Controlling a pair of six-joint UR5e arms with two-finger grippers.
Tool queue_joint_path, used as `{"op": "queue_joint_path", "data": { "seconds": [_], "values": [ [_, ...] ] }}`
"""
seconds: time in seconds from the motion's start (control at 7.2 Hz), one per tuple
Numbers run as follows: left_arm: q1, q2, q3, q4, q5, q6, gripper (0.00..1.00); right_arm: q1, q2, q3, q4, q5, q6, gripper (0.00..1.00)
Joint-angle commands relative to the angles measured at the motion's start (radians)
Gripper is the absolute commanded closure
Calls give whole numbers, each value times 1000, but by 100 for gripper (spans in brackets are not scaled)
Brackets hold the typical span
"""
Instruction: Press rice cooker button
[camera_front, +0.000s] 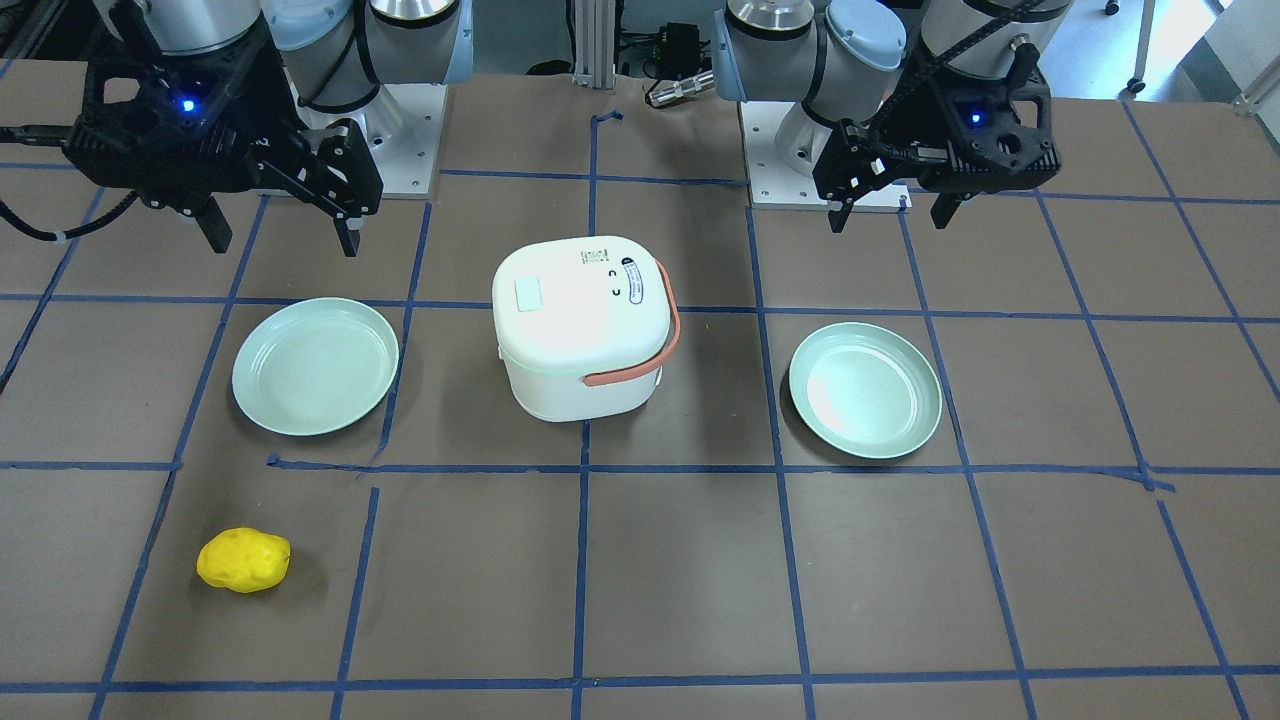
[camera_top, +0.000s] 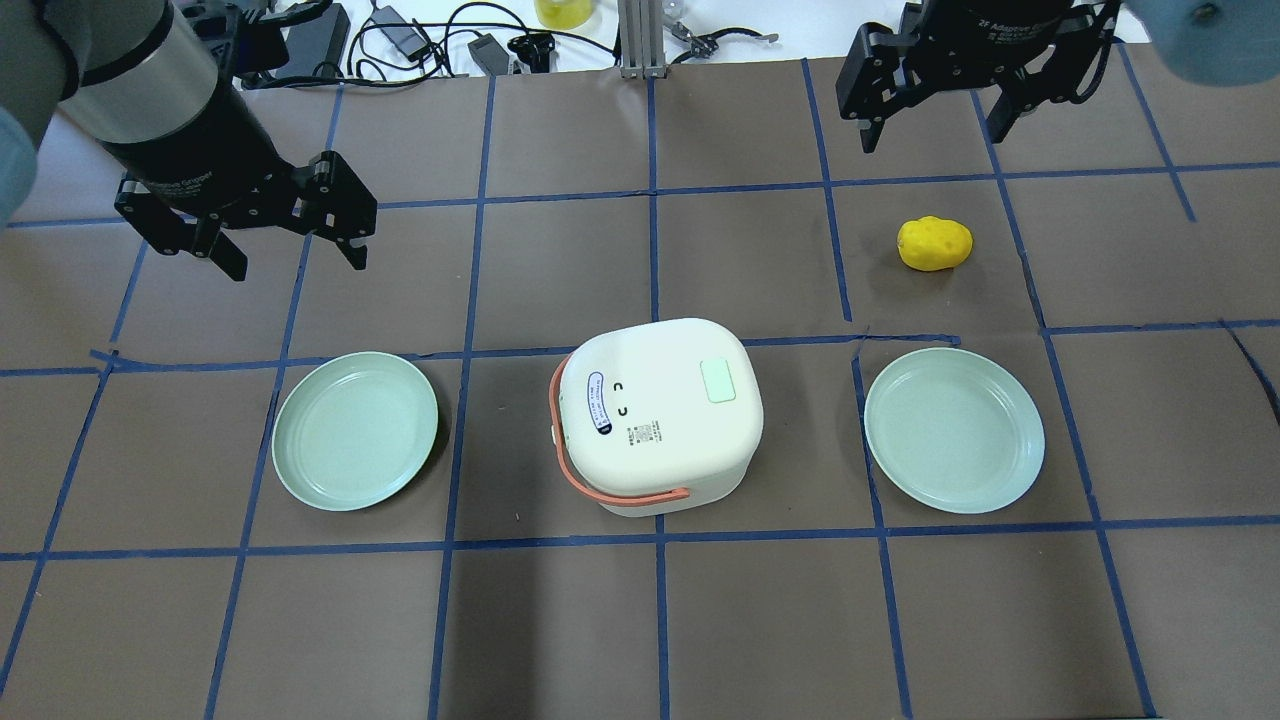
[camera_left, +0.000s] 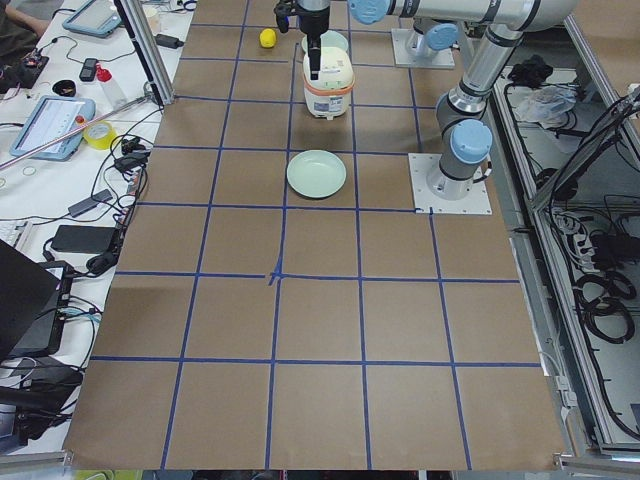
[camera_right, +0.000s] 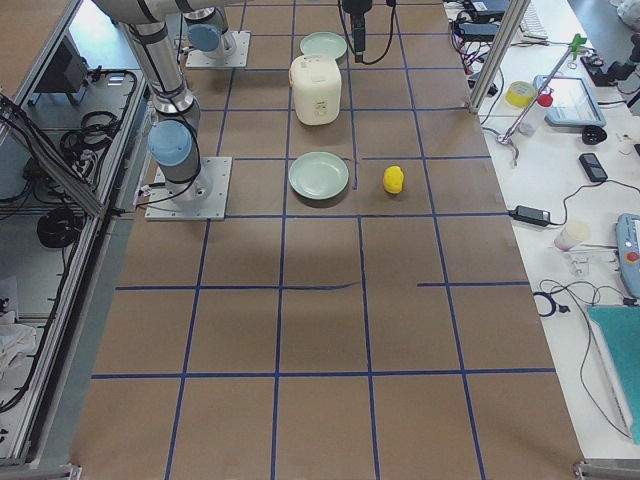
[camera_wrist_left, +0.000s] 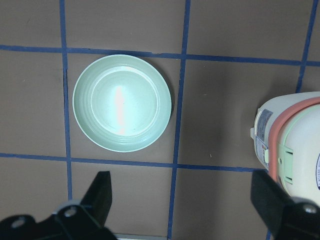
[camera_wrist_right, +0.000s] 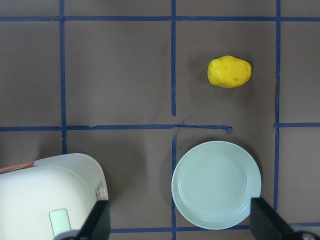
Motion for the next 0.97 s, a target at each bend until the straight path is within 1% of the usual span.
{"op": "queue_joint_path", "data": {
  "seconds": [0.0,0.69,0.83],
  "values": [
    [0,0,0,0,0,1,0,0,0,-1,1,-2,2,0],
    [0,0,0,0,0,1,0,3,0,4,10,-2,2,1],
    [0,0,0,0,0,1,0,5,0,8,10,-2,2,22]
  ]
}}
